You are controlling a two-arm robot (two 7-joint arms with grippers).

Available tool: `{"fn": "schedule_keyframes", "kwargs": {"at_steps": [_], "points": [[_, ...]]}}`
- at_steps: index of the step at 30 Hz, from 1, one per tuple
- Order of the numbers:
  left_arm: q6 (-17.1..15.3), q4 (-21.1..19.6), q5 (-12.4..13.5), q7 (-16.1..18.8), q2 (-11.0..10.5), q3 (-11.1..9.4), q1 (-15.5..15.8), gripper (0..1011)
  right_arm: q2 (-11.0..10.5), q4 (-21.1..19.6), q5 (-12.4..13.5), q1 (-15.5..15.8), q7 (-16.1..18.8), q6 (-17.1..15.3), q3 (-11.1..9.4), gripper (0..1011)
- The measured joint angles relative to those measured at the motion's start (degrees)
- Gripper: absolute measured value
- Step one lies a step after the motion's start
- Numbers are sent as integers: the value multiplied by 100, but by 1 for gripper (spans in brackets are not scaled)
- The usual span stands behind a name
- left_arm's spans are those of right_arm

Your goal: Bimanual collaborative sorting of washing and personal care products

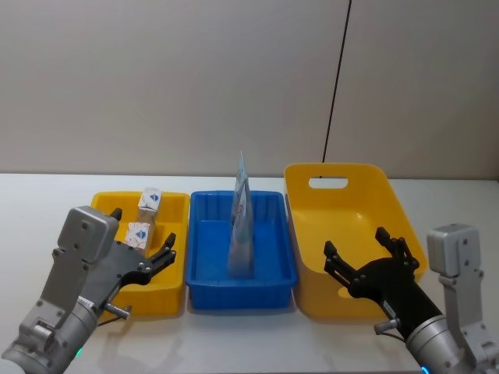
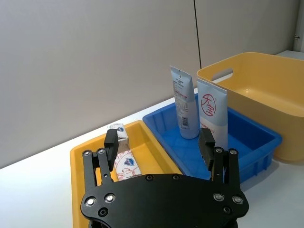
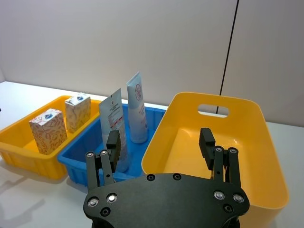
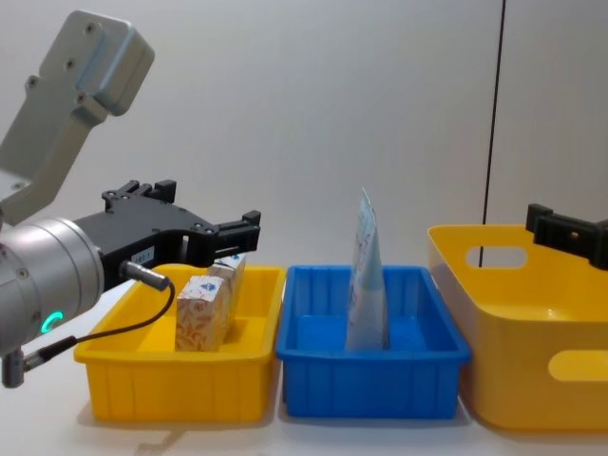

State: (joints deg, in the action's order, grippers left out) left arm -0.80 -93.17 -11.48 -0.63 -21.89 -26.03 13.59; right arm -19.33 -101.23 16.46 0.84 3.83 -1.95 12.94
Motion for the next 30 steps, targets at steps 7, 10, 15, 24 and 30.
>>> {"fn": "schedule_keyframes", "kwargs": {"at_steps": [7,10,15,24,30], "points": [[0,0,0,0,0,0,0,1001,0,0,0,0,0,0,0,1000],[0,0,0,0,0,0,0,1001,0,0,0,0,0,0,0,1000],[0,0,0,0,0,0,0,1002,0,0,0,0,0,0,0,1000],[-2,0,1,0,2,1,0,1002,0,0,0,0,0,0,0,1000],[-141,0,58,57,74,-21,40,1001,0,0,0,0,0,0,0,1000]]}}
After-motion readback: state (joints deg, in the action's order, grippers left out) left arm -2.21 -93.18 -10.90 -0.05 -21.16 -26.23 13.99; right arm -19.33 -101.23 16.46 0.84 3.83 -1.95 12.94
